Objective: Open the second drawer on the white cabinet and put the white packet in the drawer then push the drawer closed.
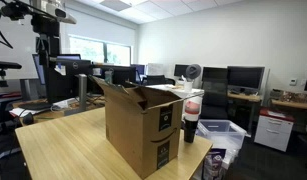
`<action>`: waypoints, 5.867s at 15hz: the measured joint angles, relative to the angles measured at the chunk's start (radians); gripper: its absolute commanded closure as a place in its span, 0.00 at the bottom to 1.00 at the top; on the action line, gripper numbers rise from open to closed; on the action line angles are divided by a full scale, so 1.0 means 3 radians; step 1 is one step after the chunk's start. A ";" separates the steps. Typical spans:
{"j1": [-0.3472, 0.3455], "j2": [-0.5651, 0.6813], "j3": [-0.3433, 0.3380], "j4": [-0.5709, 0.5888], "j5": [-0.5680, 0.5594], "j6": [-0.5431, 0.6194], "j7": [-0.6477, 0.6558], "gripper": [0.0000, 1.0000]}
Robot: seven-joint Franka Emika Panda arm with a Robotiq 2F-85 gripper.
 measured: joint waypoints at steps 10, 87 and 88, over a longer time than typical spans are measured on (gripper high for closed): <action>0.0000 0.0000 0.0000 0.0000 0.0000 0.0000 0.0000 0.00; 0.0612 0.3767 0.0358 0.1928 -0.1138 0.2552 0.1870 0.00; 0.0612 0.3795 0.0338 0.1945 -0.1112 0.2589 0.1860 0.00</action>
